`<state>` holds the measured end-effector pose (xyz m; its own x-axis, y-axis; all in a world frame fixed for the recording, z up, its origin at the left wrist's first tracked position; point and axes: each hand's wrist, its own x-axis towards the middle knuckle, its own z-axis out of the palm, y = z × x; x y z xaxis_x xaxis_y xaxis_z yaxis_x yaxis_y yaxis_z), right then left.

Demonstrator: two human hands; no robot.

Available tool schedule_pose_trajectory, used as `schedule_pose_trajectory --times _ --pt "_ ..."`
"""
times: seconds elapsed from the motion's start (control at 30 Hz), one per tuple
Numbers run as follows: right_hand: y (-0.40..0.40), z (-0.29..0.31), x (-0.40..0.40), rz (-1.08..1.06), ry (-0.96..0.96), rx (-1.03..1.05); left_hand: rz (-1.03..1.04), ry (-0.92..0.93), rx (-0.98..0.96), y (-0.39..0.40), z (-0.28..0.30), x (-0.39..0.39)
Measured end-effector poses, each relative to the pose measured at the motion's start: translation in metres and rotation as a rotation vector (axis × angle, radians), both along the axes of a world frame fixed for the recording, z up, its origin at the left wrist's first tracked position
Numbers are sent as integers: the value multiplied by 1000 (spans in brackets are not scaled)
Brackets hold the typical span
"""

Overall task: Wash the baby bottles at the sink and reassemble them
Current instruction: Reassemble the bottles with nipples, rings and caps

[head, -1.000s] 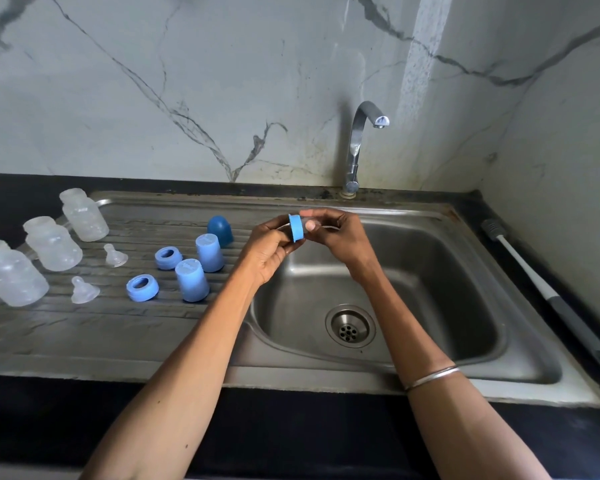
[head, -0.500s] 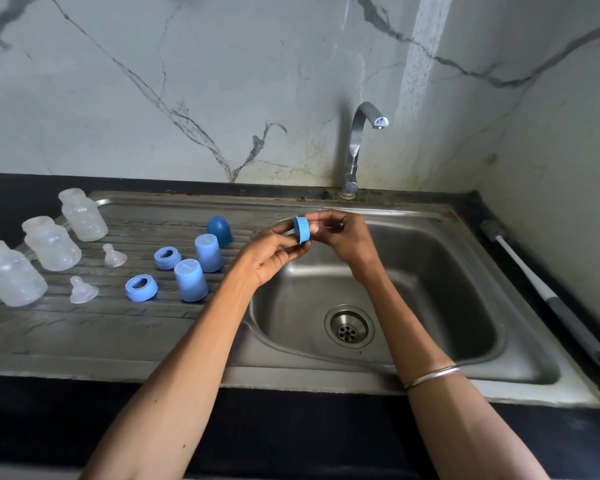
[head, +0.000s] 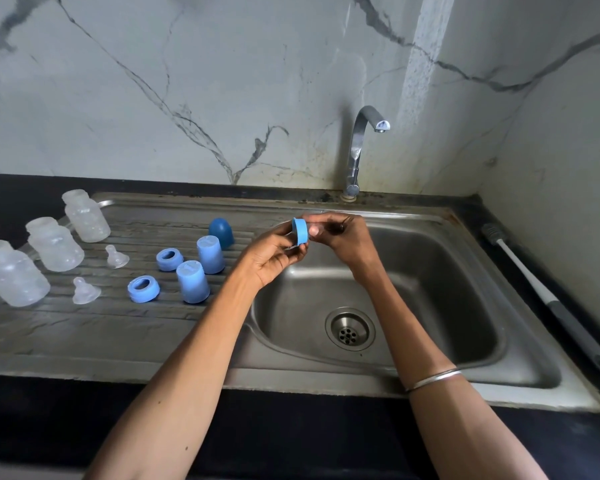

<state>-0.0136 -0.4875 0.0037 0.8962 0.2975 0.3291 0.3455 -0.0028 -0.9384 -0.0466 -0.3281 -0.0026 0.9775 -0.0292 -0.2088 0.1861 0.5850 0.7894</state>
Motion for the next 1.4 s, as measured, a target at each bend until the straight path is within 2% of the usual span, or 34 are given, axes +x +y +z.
schedule_pose_trajectory --times 0.13,0.43,0.63,0.87,1.1,1.4 --pt "1 -3 0 17 48 -51 27 -7 46 -2 -1 2" --pt "2 -3 -2 17 142 37 52 -49 71 -5 5 -5" --pt "12 3 -12 48 163 49 147 -39 314 0 3 -7" --pt "32 12 -22 -7 108 54 333 -106 726 19 12 -15" --pt "77 35 -26 -15 53 21 396 -182 863 82 61 -40" --pt "182 52 -12 70 -14 -122 799 -120 1286 217 73 -66"
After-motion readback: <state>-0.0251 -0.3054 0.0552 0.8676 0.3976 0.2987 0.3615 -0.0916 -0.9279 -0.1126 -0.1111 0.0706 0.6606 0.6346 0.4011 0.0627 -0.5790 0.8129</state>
